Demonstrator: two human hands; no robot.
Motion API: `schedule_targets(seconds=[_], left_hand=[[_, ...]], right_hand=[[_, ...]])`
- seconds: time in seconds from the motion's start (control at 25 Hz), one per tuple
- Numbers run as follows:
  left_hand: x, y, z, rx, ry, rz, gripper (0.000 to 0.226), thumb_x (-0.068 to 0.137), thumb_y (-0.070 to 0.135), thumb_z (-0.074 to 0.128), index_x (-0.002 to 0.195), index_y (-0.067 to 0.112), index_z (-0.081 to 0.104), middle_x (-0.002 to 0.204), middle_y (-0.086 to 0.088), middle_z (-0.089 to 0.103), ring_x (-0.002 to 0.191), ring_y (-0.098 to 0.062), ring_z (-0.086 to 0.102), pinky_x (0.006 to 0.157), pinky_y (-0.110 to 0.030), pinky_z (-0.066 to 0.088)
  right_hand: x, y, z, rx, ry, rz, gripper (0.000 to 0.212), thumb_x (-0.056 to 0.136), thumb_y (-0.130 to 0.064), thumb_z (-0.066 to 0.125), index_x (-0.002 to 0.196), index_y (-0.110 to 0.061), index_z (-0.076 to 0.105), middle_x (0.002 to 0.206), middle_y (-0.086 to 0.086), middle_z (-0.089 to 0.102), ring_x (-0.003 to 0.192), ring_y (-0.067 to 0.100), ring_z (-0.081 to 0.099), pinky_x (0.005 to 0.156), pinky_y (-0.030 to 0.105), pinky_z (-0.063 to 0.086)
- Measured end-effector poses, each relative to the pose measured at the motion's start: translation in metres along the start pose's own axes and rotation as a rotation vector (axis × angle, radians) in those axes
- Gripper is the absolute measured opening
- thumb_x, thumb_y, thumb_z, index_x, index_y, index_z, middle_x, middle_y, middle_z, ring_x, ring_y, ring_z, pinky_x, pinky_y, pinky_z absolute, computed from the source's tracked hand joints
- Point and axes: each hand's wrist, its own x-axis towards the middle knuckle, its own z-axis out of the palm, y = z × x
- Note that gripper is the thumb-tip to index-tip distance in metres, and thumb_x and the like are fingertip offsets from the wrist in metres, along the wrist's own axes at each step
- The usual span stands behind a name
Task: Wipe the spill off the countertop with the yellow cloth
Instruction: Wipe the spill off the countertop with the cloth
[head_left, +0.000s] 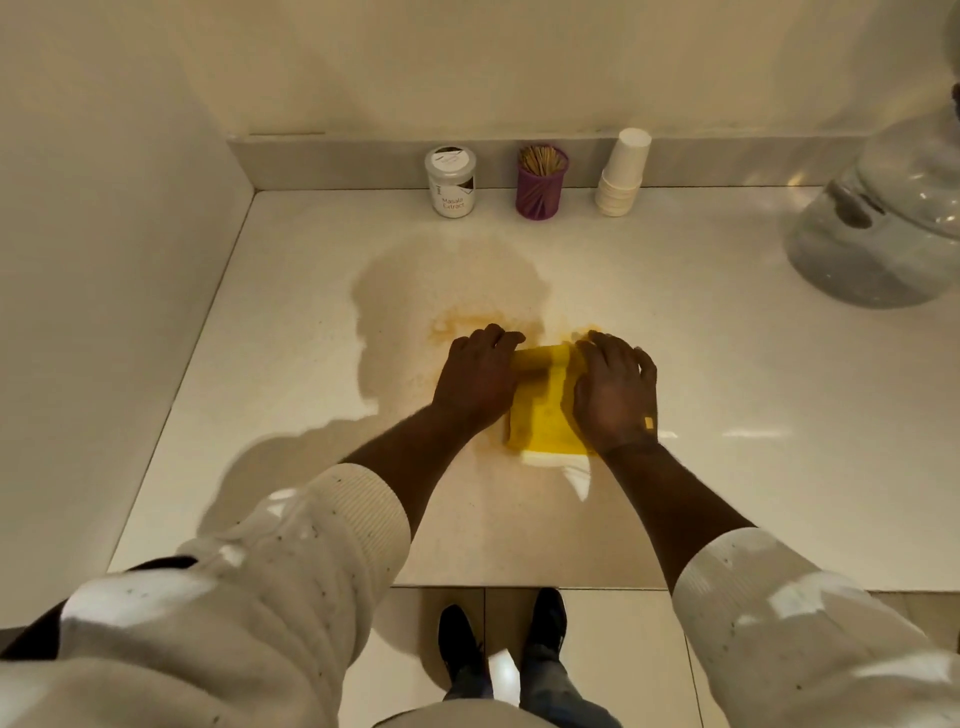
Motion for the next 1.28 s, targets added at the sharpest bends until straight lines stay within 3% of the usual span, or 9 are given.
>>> schedule_targets(seconds=[0.16, 0.28, 0.44, 0.56, 0.96, 1.28], left_hand=[[0.006, -0.025, 0.006, 0.032, -0.037, -0.028, 0.054, 0.094, 0.033, 0.06, 0.143, 0.015, 0.047, 0.15, -0.009, 0.049, 0.138, -0.028, 0.046, 0.115, -0.044, 0.034], [0.005, -0.052, 0.01, 0.063, -0.084, -0.07, 0.061, 0.1, 0.043, 0.048, 0.153, 0.016, 0.035, 0.165, -0.007, 0.027, 0.153, -0.025, 0.022, 0.125, -0.047, 0.017], [-0.002, -0.094, 0.009, 0.104, -0.111, -0.122, 0.071, 0.102, 0.055, 0.03, 0.16, 0.016, 0.014, 0.17, -0.005, 0.004, 0.156, -0.02, -0.003, 0.128, -0.046, 0.003], [-0.007, -0.127, 0.002, 0.152, -0.094, -0.191, 0.077, 0.102, 0.06, 0.023, 0.16, 0.013, 0.006, 0.169, -0.008, -0.001, 0.156, -0.021, -0.006, 0.128, -0.046, 0.001], [-0.004, -0.199, -0.006, 0.171, -0.149, -0.266, 0.079, 0.102, 0.061, 0.018, 0.16, 0.012, -0.001, 0.17, -0.009, -0.004, 0.156, -0.02, -0.009, 0.128, -0.046, 0.0], [-0.004, -0.209, 0.0, 0.139, -0.133, -0.239, 0.081, 0.1, 0.064, 0.016, 0.16, 0.014, -0.003, 0.17, -0.007, -0.006, 0.156, -0.019, -0.01, 0.128, -0.046, 0.001]], right_hand=[[0.003, -0.011, 0.014, 0.024, -0.074, -0.036, 0.045, 0.091, -0.019, 0.065, 0.133, -0.003, 0.06, 0.142, 0.021, 0.057, 0.134, 0.041, 0.05, 0.116, 0.059, 0.031], [0.01, -0.02, 0.027, -0.025, -0.213, -0.05, 0.053, 0.098, -0.036, 0.044, 0.142, -0.009, 0.055, 0.152, 0.017, 0.049, 0.143, 0.035, 0.04, 0.122, 0.054, 0.02], [0.02, -0.02, 0.052, -0.108, -0.408, 0.052, 0.073, 0.102, -0.063, 0.022, 0.163, -0.024, 0.009, 0.171, 0.005, 0.001, 0.156, 0.025, -0.004, 0.123, 0.053, -0.01], [0.024, -0.017, 0.064, -0.127, -0.441, 0.065, 0.079, 0.098, -0.071, 0.011, 0.161, -0.029, -0.008, 0.17, 0.003, -0.012, 0.155, 0.025, -0.015, 0.122, 0.058, -0.011], [0.082, -0.019, 0.094, -0.122, -0.406, 0.108, 0.086, 0.091, -0.079, 0.003, 0.16, -0.03, -0.012, 0.17, 0.004, -0.012, 0.155, 0.025, -0.015, 0.12, 0.061, -0.014], [0.132, -0.067, 0.124, -0.091, -0.372, -0.005, 0.084, 0.092, -0.078, 0.009, 0.161, -0.032, -0.007, 0.171, 0.007, -0.005, 0.155, 0.03, -0.008, 0.12, 0.063, -0.011]])
